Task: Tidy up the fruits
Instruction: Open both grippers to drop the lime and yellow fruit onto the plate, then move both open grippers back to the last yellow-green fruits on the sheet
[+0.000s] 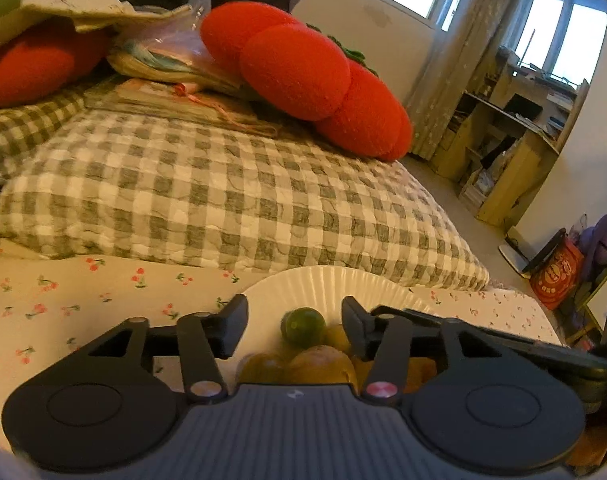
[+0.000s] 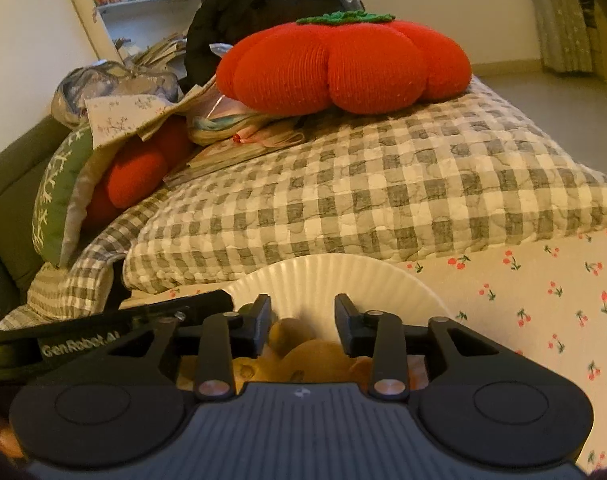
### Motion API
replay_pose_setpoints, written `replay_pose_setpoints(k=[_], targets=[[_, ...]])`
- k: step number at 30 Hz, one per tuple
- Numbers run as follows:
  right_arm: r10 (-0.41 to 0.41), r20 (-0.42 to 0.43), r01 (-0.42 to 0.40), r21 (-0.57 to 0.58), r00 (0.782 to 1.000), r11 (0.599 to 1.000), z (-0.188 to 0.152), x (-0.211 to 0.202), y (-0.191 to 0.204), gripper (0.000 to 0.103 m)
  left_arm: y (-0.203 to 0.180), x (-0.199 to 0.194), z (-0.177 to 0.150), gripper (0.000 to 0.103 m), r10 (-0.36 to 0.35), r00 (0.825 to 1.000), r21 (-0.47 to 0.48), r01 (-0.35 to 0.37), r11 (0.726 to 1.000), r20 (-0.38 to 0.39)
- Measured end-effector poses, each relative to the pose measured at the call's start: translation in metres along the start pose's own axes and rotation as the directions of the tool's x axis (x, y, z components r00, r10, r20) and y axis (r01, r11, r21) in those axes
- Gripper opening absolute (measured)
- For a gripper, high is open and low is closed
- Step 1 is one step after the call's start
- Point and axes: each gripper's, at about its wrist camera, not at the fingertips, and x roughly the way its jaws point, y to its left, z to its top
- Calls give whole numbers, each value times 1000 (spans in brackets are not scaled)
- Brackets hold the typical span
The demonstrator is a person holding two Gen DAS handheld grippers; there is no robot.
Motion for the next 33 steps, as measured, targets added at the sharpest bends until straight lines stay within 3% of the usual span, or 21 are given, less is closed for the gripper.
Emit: replay_pose_setpoints(k=[2, 5, 7, 9, 14, 24, 33], targets=[[-7, 15, 6, 18, 1000, 1000, -6, -10, 2, 43, 0, -9, -1, 63, 19, 1000, 2, -19, 1000, 12], [-30, 62, 31, -6, 998, 1000, -17, -29, 12, 65, 1, -21, -5, 76, 50, 999, -3, -50, 999, 10], [-67, 85, 70, -35, 994, 997, -22, -43, 21, 94, 1, -28, -7, 81, 61, 998, 1, -61, 998, 10], [-93, 110, 98, -40, 990, 994, -28, -56, 27, 103, -1, -37, -11, 88, 73, 997, 13, -73, 997, 14], [-115, 137, 124, -57, 984, 991, -38, -79, 35, 103, -7, -59, -22, 100, 124, 992, 50, -125, 991, 28], [-105, 116, 106, 5, 988, 994, -63, -103, 40, 103, -2, -102, -42, 100, 144, 990, 38, -144, 989, 7], [-102, 33, 104, -64, 994, 993, -110, -116, 58, 103, 7, -123, -78, 100, 181, 982, 35, -180, 983, -49]])
